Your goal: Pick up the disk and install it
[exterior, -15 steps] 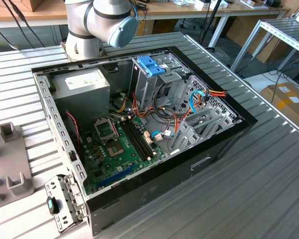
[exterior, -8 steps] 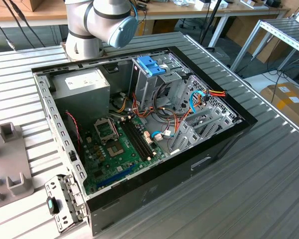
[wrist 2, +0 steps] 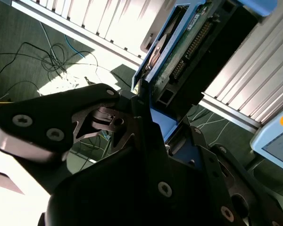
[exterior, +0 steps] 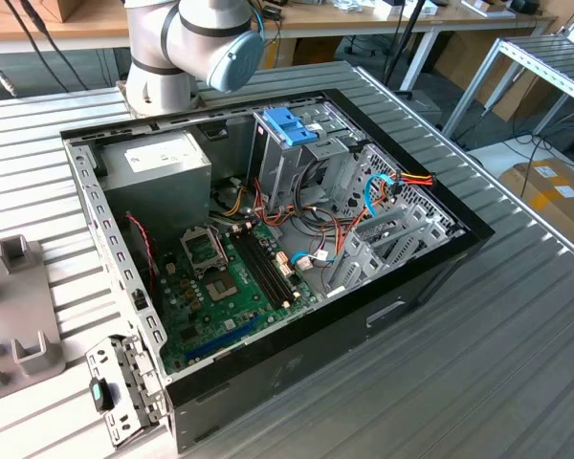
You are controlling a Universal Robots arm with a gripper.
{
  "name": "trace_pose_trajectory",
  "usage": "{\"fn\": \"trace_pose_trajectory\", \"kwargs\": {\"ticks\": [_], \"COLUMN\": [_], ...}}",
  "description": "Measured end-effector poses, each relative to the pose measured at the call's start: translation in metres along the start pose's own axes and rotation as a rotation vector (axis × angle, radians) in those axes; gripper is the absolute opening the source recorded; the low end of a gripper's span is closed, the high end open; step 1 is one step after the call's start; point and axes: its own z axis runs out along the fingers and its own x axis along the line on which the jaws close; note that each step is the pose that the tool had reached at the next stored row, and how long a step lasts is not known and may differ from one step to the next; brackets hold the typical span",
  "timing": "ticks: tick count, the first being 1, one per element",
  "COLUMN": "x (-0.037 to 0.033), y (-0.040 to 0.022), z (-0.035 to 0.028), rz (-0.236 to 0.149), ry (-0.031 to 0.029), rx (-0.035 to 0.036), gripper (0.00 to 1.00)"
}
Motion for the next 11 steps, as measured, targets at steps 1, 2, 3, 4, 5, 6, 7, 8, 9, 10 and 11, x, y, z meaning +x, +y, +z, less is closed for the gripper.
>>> {"fn": "trace_pose_trajectory", "kwargs": {"ticks": [1,2,3,4,5,6,7,8,9,10,11], "x": [0.0,-0.0001,-0.0001,-0.0002,-0.0003,-0.0003,-0.0003,-0.0004,-0.0004,-0.0005,-0.0006], "y": [0.0,0.0001,0.0001,0.0001,0.0001,0.0002,0.0002,0.0002,0.0002,0.0003,0.0003], "z": [-0.0005,-0.001,-0.0016,-0.0021,-0.0027,-0.0033,-0.0038,-0.0043,-0.0049,-0.0055,-0.0062], "rz": [0.0,0.0,0.0,0.0,0.0,0.0,0.0,0.0,0.0,0.0,0.0], "ry": [0.0,0.0,0.0,0.0,0.0,0.0,0.0,0.0,0.0,-0.0001,0.0], "rx": [-0.0001,0.0,0.0,0.0,0.0,0.0,0.0,0.0,0.0,0.0,0.0001], "gripper": [0.37,0.37,0.37,0.37,0.37,0.37,0.37,0.37,0.37,0.37,0.37]}}
